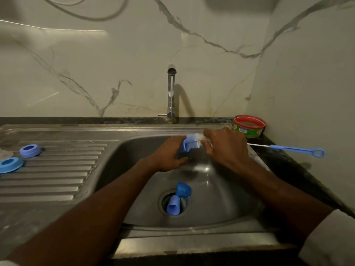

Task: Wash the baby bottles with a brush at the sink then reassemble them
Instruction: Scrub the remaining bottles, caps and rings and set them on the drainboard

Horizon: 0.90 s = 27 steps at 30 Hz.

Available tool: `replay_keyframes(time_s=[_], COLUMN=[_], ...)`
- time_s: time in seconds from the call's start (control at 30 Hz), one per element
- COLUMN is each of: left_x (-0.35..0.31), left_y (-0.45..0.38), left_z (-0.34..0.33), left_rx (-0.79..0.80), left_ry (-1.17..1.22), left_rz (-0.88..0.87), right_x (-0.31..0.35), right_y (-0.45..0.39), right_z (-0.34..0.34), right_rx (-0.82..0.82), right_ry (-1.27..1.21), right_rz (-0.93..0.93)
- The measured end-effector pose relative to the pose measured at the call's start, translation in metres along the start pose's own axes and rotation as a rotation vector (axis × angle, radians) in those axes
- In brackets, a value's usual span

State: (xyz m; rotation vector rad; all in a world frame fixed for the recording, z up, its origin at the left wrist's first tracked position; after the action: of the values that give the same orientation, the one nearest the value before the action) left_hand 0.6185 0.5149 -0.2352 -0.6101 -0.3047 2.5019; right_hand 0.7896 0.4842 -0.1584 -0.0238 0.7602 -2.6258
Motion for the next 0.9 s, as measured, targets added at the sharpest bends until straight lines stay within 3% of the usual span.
replay_keyframes(time_s=[0.07, 0.23, 0.33, 0.47, 0.6, 0.7, 0.8, 0.9], left_x=[-0.001, 0.013, 0.019, 0.009, 0.007, 0.016, 0.024, 0.026], left_y=[0.000, 0.013, 0.012, 0.007, 0.005, 0.011, 0.015, 0.012], left_z=[0.011, 0.040, 0.031, 0.007, 0.023, 0.037, 0.043, 0.031], left_rx=[-0.057, -0.311, -0.253, -0.043, -0.145, -0.247, -0.348, -0.234], left_ry=[-0.066, -0.241, -0.076, 0.023, -0.051, -0.119, -0.150, 0.002], left_rz=[-0.005, 0.041, 0.084, 0.025, -0.033, -0.041, 0.073, 0.073], right_x=[-0.002, 0.021, 0.028, 0.015, 0.006, 0.014, 0.024, 0.025], right_y=[0.002, 0.003, 0.003, -0.002, 0.000, 0.002, 0.002, -0.001], right_z=[-0.003, -0.009, -0.006, -0.009, -0.014, -0.016, -0.009, -0.008], right_rx=[0.022, 0.061, -0.018, 0.033, 0.047, 0.065, -0.008, 0.001], right_ry=[-0.020, -0.160, -0.125, -0.041, -0.039, -0.125, -0.148, -0.161], right_rz=[-0.003, 0.201, 0.193, 0.033, -0.055, 0.065, 0.176, 0.149])
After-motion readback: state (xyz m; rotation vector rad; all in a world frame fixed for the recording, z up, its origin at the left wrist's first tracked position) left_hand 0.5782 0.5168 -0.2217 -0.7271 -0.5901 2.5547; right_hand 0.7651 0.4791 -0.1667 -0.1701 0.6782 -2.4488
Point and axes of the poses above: each hand's wrist, its own y-axis away from the middle knuckle, its own z-axis out of the back of the hand, x = y × z, the point moved 7 cm from there along -y, towards the middle knuckle, and after that the axes turned 5 degrees about x, right-handed, at the moved point
